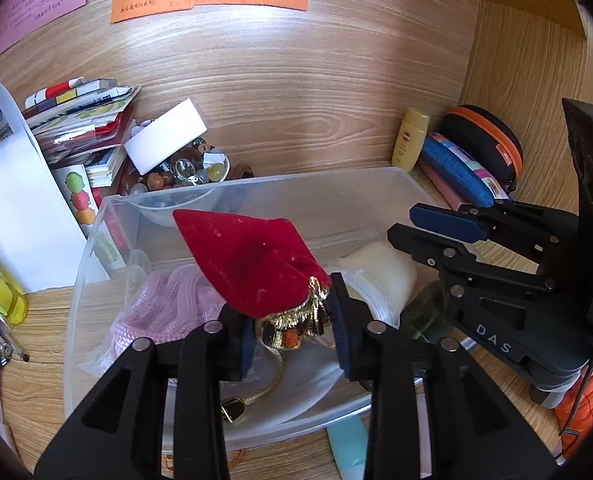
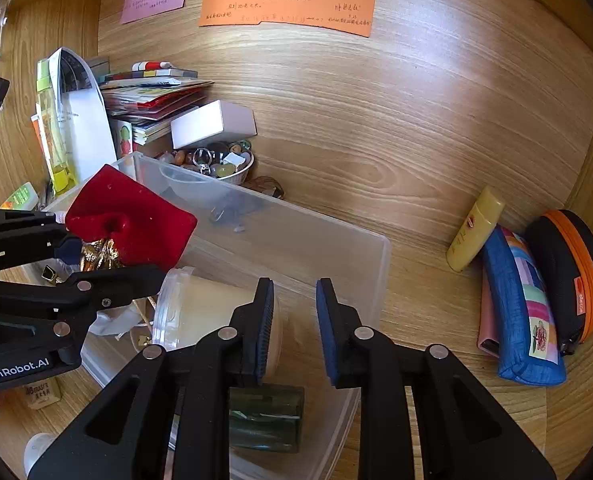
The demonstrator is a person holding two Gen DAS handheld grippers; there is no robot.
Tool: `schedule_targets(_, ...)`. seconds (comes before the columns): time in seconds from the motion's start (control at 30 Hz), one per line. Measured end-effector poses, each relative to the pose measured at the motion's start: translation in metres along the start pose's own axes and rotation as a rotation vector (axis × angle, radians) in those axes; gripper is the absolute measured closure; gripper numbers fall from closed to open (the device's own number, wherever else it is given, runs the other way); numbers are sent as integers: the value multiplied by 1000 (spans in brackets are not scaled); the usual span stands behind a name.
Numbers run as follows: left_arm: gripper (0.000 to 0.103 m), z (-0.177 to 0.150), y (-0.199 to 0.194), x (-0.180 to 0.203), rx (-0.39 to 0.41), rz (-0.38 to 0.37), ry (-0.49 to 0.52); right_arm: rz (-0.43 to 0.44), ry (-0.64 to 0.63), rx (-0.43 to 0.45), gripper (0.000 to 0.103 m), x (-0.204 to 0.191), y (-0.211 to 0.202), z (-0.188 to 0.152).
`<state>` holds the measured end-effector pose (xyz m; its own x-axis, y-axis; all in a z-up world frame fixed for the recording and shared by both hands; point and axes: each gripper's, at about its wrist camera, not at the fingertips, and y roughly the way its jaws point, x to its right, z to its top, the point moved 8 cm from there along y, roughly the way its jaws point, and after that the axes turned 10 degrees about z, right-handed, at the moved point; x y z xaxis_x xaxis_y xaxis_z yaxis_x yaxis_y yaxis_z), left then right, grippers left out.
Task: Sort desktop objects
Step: 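Carry the pouch into the clear box and open the left gripper while the right drops the seashell in, then withdraw both grippers from the box toward the blue card pack and black clip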
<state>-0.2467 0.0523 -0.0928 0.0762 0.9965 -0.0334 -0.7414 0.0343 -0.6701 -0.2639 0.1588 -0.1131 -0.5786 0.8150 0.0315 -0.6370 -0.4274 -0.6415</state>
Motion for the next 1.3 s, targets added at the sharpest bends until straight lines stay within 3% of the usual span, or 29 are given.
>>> schedule_targets(0.1,61,1,-3,-2,11,3,-6,-15,-14,21,63,-1,-5,2)
schedule_targets(0.33,55,3,-7,-2,14,-13,-16,-29,-13,60,53,1,-14,8)
schedule_targets(0.4,47,5,-12,-5,31,-10,-24,-33,-8,67,49,3,-17,10)
schedule_targets(0.47,31,9,-19,-11,72,16,-38,-29,-4,74,48,4,-20,12)
schedule_targets(0.6,25,16,-31,-19,135,26,-55,-37,2,96,33,6,-27,15)
schedule_targets(0.67,12,18,-35,-21,147,14,-70,-39,4,108,30,7,-31,16)
schedule_targets(0.77,11,21,-40,-25,176,19,-86,-27,7,129,30,8,-38,19)
schedule_targets(0.87,10,19,-48,-33,196,53,-94,-78,-16,166,30,13,-48,24)
schedule_targets(1.03,7,12,-65,-50,183,70,-85,-14,0,179,29,9,-64,28)
schedule_targets(1.13,5,6,-77,-59,187,100,-84,11,-17,168,19,-2,-73,25)
schedule_targets(1.3,3,-7,-96,-72,171,102,-100,12,-60,143,16,-23,-87,8)
